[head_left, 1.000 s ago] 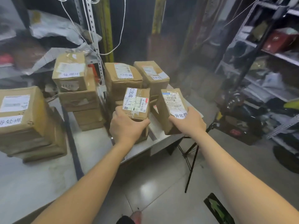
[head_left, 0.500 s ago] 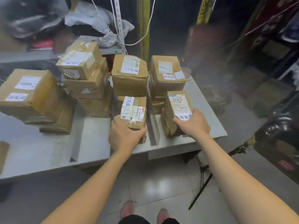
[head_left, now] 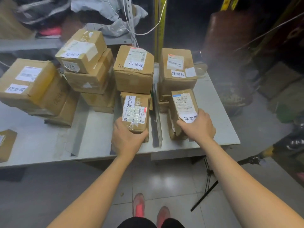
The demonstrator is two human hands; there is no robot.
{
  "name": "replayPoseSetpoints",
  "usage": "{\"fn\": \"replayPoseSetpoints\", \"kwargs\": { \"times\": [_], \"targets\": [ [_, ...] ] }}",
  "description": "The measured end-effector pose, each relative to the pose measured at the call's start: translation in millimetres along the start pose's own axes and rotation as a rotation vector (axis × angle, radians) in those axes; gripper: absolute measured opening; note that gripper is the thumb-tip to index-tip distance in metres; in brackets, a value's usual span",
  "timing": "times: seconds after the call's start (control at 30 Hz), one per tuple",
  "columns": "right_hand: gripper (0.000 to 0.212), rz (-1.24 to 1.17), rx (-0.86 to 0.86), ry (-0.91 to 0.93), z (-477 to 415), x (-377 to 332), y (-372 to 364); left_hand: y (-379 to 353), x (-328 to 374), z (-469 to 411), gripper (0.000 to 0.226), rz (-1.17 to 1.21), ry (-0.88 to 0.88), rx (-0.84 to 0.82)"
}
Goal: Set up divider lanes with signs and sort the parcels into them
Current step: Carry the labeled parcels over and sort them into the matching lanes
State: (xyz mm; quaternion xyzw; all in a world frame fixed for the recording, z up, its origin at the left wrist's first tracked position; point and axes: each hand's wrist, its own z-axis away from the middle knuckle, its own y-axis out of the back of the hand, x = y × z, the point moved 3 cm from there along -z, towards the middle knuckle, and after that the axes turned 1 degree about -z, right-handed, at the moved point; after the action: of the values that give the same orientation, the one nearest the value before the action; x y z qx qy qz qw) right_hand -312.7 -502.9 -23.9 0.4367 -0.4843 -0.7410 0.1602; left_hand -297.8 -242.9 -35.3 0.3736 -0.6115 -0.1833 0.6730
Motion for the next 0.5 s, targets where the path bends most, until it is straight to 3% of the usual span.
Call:
{"fn": "replayPoseSetpoints", "kwargs": {
  "times": [0.23,0.5],
  "targets": [
    [0.090,0.026,-0.039,0.014,4,-3,-3,-10,-7,4,0.097,-0.038,-0.031,-0.043],
    [0.105,0.045,-0.067,0.004,9,-7,0,0,4,-5,0.136,-0.307,-0.117,-0.165]
  ]
}}
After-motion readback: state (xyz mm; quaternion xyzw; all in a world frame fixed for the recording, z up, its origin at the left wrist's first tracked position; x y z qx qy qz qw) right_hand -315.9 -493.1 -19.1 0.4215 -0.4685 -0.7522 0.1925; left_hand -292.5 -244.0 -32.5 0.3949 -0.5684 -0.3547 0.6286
